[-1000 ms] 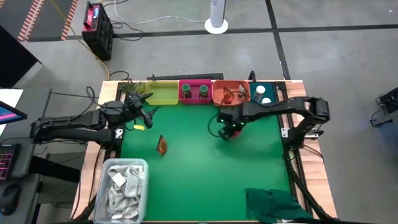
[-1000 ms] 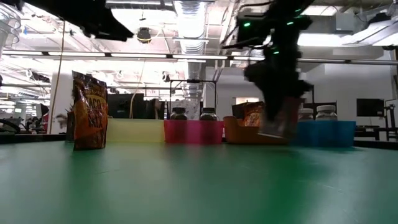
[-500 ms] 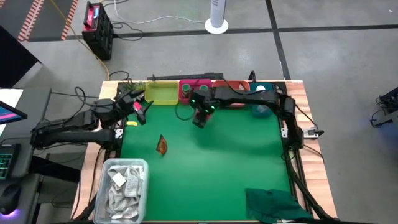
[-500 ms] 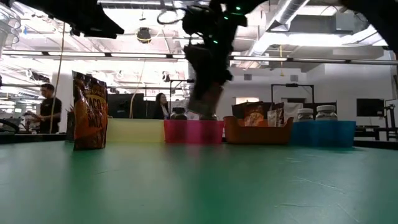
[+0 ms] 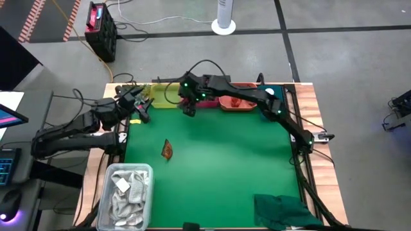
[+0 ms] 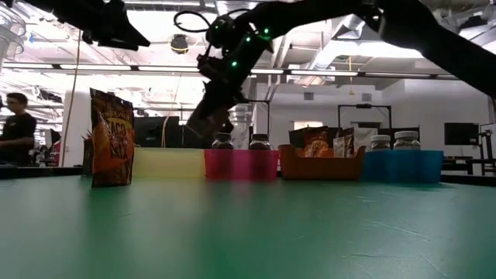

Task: Sort spices by type
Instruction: Put the right red seasoning can into the yellow bin

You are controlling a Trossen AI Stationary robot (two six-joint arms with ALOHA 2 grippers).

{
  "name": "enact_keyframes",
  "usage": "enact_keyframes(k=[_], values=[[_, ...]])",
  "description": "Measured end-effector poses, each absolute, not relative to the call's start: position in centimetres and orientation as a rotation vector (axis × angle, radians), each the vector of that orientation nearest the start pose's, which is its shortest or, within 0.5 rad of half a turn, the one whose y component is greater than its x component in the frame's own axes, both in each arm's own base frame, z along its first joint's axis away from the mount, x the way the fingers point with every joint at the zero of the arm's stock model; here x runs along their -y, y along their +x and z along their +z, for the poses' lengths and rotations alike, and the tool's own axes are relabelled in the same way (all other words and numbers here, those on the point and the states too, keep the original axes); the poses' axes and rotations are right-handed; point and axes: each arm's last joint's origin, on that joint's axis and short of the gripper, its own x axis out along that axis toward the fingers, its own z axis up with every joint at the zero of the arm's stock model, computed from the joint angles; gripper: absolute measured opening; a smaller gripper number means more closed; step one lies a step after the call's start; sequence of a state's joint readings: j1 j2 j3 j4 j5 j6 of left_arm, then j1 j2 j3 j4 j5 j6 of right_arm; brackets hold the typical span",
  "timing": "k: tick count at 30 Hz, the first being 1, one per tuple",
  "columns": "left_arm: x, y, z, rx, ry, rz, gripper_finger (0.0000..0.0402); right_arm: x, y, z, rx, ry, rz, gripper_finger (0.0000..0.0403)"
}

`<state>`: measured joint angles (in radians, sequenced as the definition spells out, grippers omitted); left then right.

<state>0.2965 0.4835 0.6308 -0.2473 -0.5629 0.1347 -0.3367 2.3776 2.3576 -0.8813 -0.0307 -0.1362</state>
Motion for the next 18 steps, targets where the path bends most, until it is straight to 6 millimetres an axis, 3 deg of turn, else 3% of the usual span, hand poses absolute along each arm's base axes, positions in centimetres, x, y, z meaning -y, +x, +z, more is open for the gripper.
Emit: enact_keyframes(k=[6,10,18], values=[[-5.2,10.0,31.3,-0.144,0.115,0.898,0.029,18.7,49.5,26.1,-0.802,-0.016,-0.183,0.0232],[-5.3,10.0,31.3,-0.139,0.091,0.909,0.029,18.7,49.4,26.0,-0.811,-0.013,-0.134,0.0232],[-6.3,13.4,29.8,-0.26,0.087,0.799,0.029,16.9,46.8,24.4,-1.143,0.046,0.014,0.0232]])
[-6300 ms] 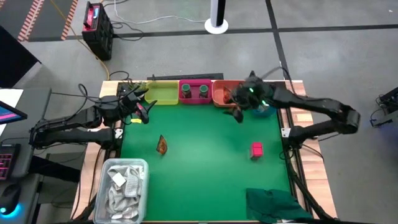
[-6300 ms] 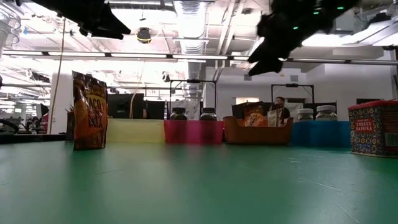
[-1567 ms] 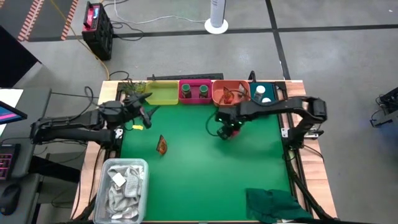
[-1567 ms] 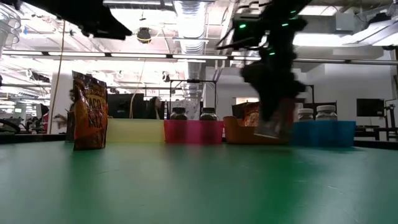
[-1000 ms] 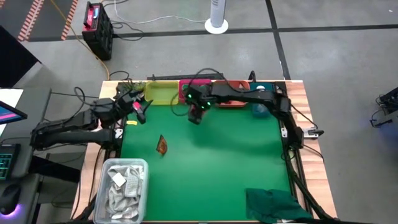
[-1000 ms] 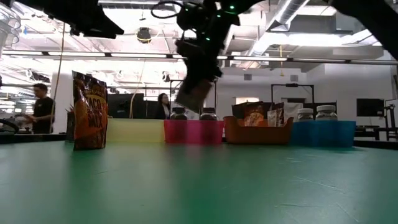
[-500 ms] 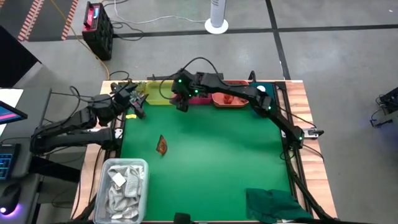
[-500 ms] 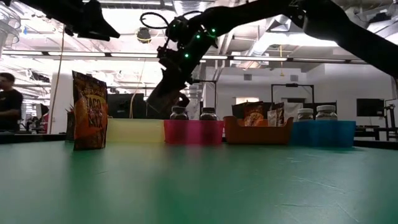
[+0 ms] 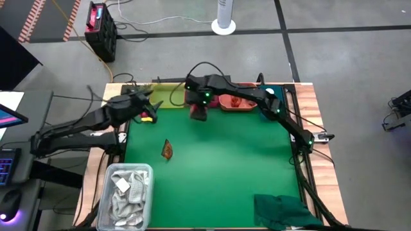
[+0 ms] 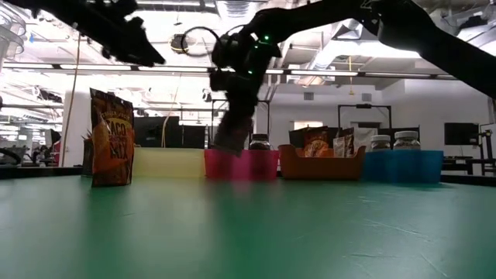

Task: Sort spices by type
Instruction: Put the right red seasoning can into the yellow bin

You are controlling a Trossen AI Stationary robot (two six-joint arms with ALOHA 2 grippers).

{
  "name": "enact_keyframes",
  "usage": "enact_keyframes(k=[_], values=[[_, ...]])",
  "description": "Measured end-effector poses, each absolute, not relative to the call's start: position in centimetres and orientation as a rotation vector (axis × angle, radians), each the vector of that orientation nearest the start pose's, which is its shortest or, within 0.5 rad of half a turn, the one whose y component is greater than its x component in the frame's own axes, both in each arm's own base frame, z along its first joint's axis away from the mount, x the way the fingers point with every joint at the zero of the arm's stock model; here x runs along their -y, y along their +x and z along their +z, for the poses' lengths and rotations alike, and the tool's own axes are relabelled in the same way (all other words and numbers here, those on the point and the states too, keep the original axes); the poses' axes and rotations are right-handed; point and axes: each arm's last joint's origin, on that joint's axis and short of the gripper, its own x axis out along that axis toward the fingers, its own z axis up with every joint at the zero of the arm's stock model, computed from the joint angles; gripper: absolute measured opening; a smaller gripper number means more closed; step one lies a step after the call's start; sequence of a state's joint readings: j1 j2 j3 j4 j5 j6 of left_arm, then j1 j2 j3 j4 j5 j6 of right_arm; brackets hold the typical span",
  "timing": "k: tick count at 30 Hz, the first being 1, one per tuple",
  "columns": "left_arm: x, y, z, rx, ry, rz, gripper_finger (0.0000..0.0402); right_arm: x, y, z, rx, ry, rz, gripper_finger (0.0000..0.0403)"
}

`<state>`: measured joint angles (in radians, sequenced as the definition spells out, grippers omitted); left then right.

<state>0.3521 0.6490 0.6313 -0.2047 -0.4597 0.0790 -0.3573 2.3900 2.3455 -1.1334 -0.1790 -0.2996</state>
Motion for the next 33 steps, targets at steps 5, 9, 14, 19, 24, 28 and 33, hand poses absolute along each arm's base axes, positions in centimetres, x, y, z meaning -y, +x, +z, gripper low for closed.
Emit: enact_keyframes(k=[5,9,14,19,24,28,33], values=[[-7.6,15.5,29.2,-0.317,0.1,0.818,0.029,15.7,45.6,23.6,-1.314,0.087,0.044,0.0232],[-8.2,16.1,29.1,-0.356,0.09,0.835,0.029,15.0,45.3,22.2,-1.407,0.051,-0.006,0.0232],[-8.2,15.9,29.3,-0.359,0.108,0.837,0.029,14.8,45.6,19.9,-1.42,0.043,-0.032,0.0237],[-8.0,15.5,29.6,-0.35,0.119,0.795,0.029,14.8,45.7,19.7,-1.407,0.053,-0.043,0.0272],[-7.9,15.5,29.4,-0.366,0.115,0.759,0.029,14.8,45.7,20.2,-1.407,0.073,-0.06,0.0306],[-7.7,15.7,29.2,-0.358,0.099,0.668,0.029,14.7,45.6,22.9,-1.365,0.098,-0.096,0.0321],[-7.8,16.4,28.5,-0.394,0.085,0.608,0.029,14.5,44.3,26.0,-1.301,0.099,-0.119,0.0325]])
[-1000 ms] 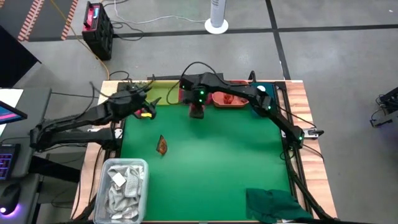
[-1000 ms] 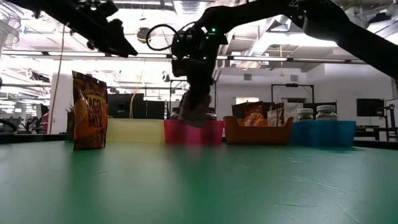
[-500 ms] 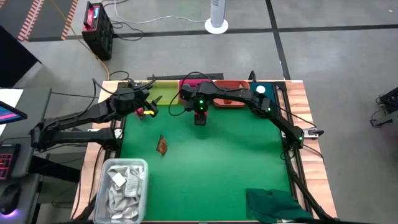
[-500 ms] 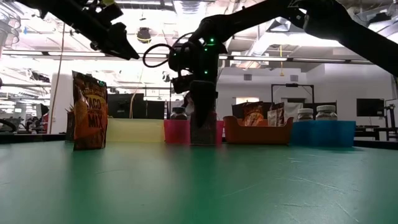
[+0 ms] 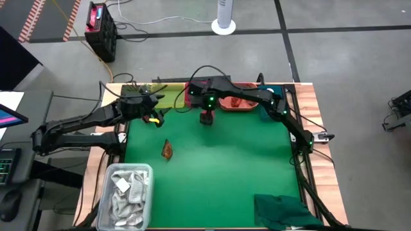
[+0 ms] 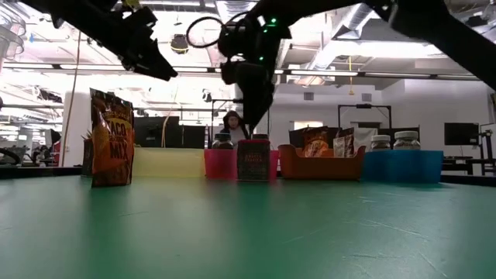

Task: Sort spices by type
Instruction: Put the right red seasoning can into the yellow bin

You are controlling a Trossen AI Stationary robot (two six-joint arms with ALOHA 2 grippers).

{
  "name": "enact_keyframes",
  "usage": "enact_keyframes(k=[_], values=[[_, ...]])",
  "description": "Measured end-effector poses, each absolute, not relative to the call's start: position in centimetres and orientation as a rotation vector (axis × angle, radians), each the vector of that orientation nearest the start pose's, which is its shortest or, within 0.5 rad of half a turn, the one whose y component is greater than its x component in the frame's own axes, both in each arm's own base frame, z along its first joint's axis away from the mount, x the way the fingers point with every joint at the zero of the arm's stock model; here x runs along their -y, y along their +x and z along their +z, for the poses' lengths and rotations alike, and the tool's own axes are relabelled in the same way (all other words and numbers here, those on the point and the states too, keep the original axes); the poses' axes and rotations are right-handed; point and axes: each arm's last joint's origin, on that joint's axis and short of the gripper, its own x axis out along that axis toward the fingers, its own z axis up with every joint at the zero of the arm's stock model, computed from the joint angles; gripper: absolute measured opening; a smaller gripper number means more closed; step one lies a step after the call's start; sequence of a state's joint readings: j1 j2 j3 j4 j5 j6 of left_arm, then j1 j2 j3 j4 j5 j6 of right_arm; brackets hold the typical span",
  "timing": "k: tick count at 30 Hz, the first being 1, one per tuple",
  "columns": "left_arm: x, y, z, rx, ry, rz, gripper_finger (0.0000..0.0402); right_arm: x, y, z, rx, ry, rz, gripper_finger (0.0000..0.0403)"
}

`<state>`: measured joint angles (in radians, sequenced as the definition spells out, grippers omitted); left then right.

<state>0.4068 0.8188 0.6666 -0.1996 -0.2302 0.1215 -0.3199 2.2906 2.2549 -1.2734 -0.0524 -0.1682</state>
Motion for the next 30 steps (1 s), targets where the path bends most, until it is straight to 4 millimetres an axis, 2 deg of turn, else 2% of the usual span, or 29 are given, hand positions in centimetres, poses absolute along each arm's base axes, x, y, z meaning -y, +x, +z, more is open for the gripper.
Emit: enact_keyframes(k=[3,6,12,17,21,26,30], values=[[-8.0,16.8,28.1,-0.416,0.074,0.607,0.029,14.8,43.1,26.5,-1.285,0.129,-0.151,0.0324],[-8.2,17.4,27.8,-0.426,0.062,0.604,0.029,14.9,41.7,26.1,-1.258,0.153,-0.184,0.0324],[-8.8,19.7,26.6,-0.418,0.035,0.513,0.029,13.2,37.9,25.2,-1.132,0.128,-0.299,0.0324],[-9.5,23.0,25.1,-0.365,0.019,0.447,0.029,11.7,33.7,25.8,-1.004,0.131,-0.367,0.0324],[-10.5,26.4,24.7,-0.42,0.019,0.428,0.029,10.7,30.7,26.2,-0.862,0.111,-0.386,0.0324],[-12.0,30.6,24.1,-0.559,0.054,0.376,0.029,10.2,27.8,26.1,-0.721,0.093,-0.404,0.0324],[-12.8,33.1,23.7,-0.647,0.104,0.294,0.029,9.8,26.4,25.7,-0.662,0.089,-0.412,0.0324]])
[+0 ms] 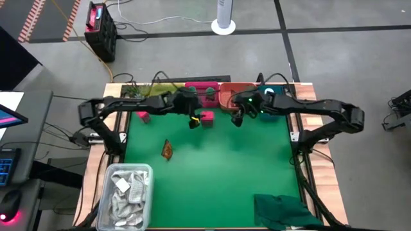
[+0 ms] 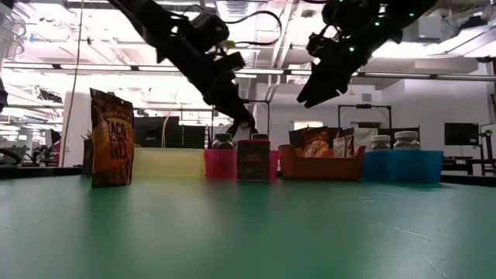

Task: Sort spices by type
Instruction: Put the right red seasoning can into the yellow bin

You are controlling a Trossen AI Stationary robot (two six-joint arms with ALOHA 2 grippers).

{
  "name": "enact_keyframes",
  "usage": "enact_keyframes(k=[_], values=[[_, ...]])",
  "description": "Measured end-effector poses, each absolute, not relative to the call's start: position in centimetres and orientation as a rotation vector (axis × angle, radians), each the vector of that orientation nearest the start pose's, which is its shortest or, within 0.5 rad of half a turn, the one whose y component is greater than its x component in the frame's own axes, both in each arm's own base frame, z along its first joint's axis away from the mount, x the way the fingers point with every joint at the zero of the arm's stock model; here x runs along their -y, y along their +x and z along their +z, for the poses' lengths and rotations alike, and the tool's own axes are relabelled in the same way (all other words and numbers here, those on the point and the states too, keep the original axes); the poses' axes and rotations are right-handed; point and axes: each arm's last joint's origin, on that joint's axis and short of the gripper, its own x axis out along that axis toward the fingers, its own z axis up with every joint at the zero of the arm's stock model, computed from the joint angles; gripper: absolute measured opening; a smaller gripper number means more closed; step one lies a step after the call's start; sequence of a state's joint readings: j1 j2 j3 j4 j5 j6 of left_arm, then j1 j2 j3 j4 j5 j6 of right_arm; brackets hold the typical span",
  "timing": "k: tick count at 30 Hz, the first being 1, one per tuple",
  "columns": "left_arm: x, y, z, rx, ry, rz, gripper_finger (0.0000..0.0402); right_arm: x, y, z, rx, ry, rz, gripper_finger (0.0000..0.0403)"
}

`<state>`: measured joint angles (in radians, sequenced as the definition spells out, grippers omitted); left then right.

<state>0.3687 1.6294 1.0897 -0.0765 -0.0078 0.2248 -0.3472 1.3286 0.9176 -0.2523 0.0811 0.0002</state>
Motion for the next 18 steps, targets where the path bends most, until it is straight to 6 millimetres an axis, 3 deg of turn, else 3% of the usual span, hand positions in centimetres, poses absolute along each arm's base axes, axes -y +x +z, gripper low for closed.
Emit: enact_keyframes(k=[3,10,18], values=[[-13.1,34.2,23.4,-0.688,0.122,0.224,0.029,9.1,25.7,25.1,-0.666,0.084,-0.395,0.0324],[-13.1,34.5,23.7,-0.673,0.103,0.114,0.029,7.9,25.0,23.3,-0.629,0.058,-0.361,0.0324],[-13.7,35.4,22.1,-0.666,0.079,0.124,0.029,8.0,25.2,23.8,-0.579,0.032,-0.357,0.0324]])
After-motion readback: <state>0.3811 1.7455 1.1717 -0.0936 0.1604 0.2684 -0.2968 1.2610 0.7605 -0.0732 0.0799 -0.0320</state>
